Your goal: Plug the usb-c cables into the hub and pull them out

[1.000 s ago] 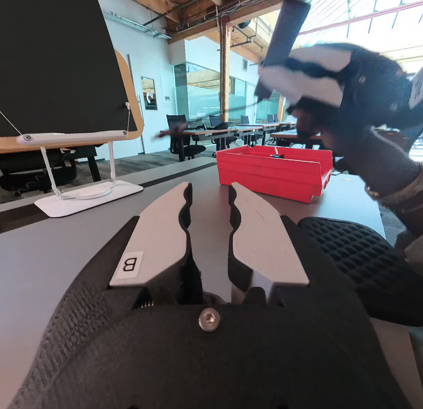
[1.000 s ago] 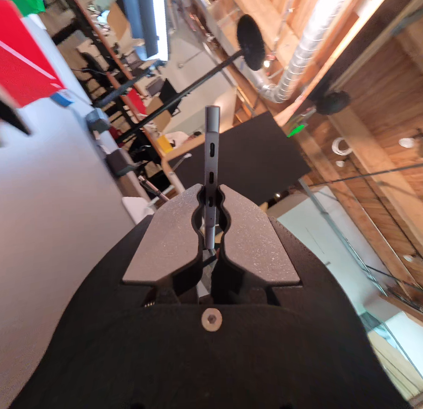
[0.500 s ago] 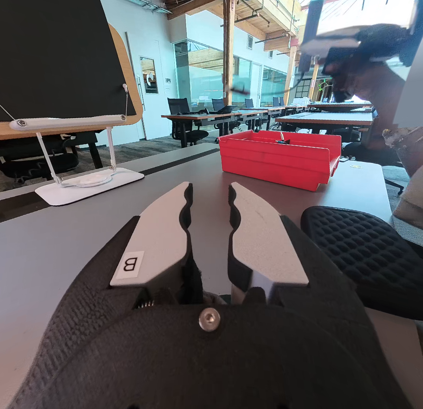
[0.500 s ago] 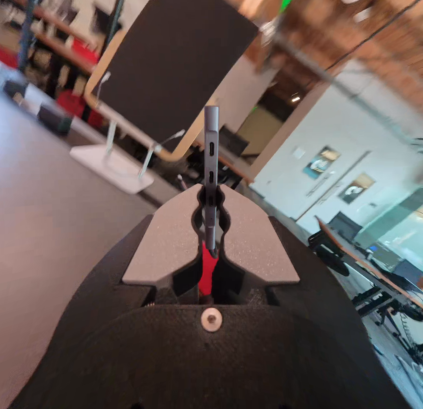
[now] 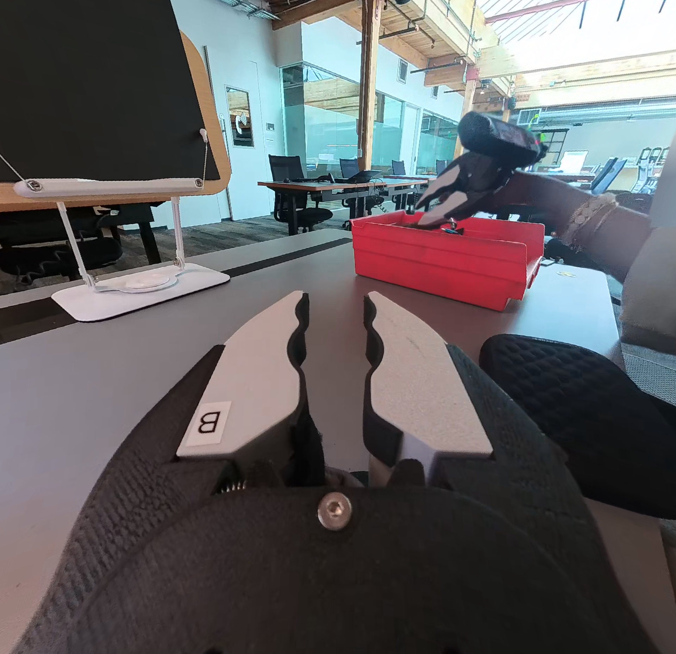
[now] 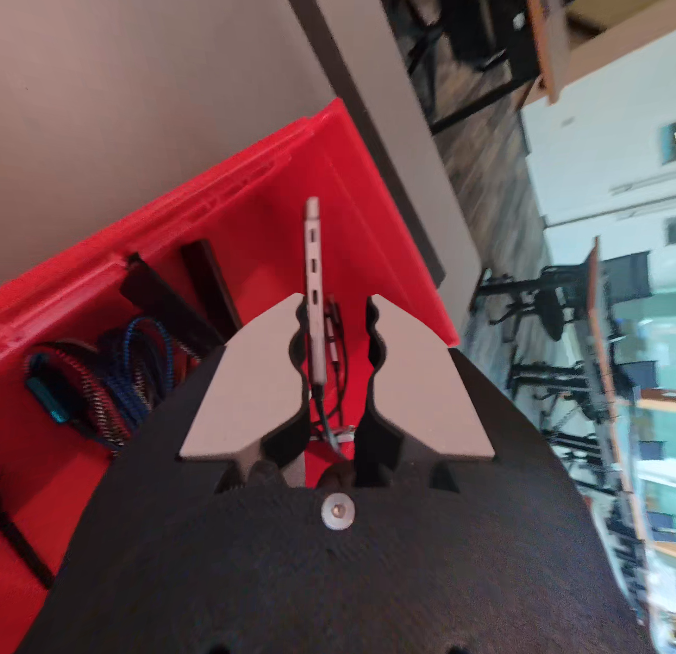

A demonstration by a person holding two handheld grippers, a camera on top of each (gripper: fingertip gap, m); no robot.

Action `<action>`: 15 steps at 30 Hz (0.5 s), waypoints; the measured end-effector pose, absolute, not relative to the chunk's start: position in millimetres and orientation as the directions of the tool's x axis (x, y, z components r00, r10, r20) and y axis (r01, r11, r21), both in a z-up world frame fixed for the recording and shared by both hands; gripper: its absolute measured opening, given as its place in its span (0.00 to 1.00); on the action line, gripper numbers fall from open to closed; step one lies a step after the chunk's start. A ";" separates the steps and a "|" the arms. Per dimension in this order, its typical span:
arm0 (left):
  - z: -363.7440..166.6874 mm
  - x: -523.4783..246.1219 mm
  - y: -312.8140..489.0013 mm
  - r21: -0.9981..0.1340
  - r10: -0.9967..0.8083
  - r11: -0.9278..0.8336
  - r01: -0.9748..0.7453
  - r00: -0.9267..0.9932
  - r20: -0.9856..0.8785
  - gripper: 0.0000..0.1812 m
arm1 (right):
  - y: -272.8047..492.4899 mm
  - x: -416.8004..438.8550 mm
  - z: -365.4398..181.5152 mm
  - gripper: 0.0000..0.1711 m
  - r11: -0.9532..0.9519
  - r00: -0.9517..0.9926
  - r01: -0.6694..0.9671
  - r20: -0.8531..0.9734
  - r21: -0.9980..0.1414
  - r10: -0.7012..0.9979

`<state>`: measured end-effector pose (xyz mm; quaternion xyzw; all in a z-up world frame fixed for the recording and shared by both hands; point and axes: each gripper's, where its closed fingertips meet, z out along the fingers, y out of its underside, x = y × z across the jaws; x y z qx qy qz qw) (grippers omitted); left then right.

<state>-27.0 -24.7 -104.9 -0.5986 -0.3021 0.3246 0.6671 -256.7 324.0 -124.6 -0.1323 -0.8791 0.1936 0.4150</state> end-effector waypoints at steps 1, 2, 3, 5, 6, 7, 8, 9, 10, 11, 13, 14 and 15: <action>-105.0 -27.3 -25.1 -0.995 0.795 0.075 -0.069 0.606 0.018 0.16 | 322.4 -254.6 -127.2 0.22 0.872 -0.629 0.096 0.650 -0.480 0.427; -105.1 -27.5 -25.0 -0.995 0.794 0.077 -0.067 0.608 0.021 0.15 | 320.2 -252.3 -125.0 0.25 0.845 -0.624 0.109 0.626 -0.523 0.467; -105.2 -27.4 -24.7 -0.995 0.791 0.079 -0.065 0.611 0.023 0.15 | 318.6 -249.3 -119.5 0.28 0.812 -0.611 0.119 0.602 -0.572 0.514; -105.2 -28.2 -25.4 -0.995 0.794 0.083 -0.062 0.607 0.029 0.15 | 316.1 -238.8 -100.8 0.31 0.717 -0.563 0.131 0.544 -0.685 0.623; -105.1 -28.9 -26.6 -0.994 0.800 0.086 -0.063 0.599 0.031 0.15 | 315.2 -229.6 -90.9 0.31 0.655 -0.537 0.143 0.498 -0.742 0.681; -104.7 -30.0 -28.3 -0.994 0.808 0.091 -0.064 0.588 0.036 0.16 | 314.5 -217.2 -82.9 0.32 0.590 -0.516 0.156 0.444 -0.792 0.733; -104.5 -30.6 -29.5 -0.993 0.813 0.096 -0.065 0.581 0.041 0.17 | 314.0 -202.0 -78.0 0.31 0.523 -0.501 0.170 0.384 -0.835 0.776; -104.3 -30.7 -29.9 -0.993 0.813 0.099 -0.065 0.580 0.043 0.17 | 312.8 -184.2 -77.4 0.31 0.459 -0.501 0.188 0.317 -0.869 0.806; -104.0 -31.3 -31.0 -0.993 0.818 0.103 -0.066 0.574 0.047 0.17 | 309.8 -164.7 -81.0 0.31 0.402 -0.521 0.206 0.248 -0.892 0.817; -103.3 -31.9 -32.3 -0.992 0.824 0.108 -0.070 0.565 0.049 0.18 | 305.9 -145.0 -86.5 0.32 0.352 -0.550 0.219 0.183 -0.910 0.815; -102.0 -32.4 -33.1 -0.990 0.830 0.112 -0.082 0.556 0.048 0.21 | 298.4 -111.0 -98.8 0.35 0.262 -0.597 0.241 0.071 -0.934 0.799; -102.2 -32.5 -32.1 -0.991 0.829 0.106 -0.082 0.558 0.042 0.22 | 295.9 -99.3 -106.7 0.36 0.225 -0.600 0.260 0.026 -0.939 0.800; -103.2 -32.4 -30.1 -0.992 0.825 0.095 -0.078 0.564 0.035 0.23 | 296.0 -93.0 -117.8 0.36 0.210 -0.580 0.289 0.004 -0.934 0.815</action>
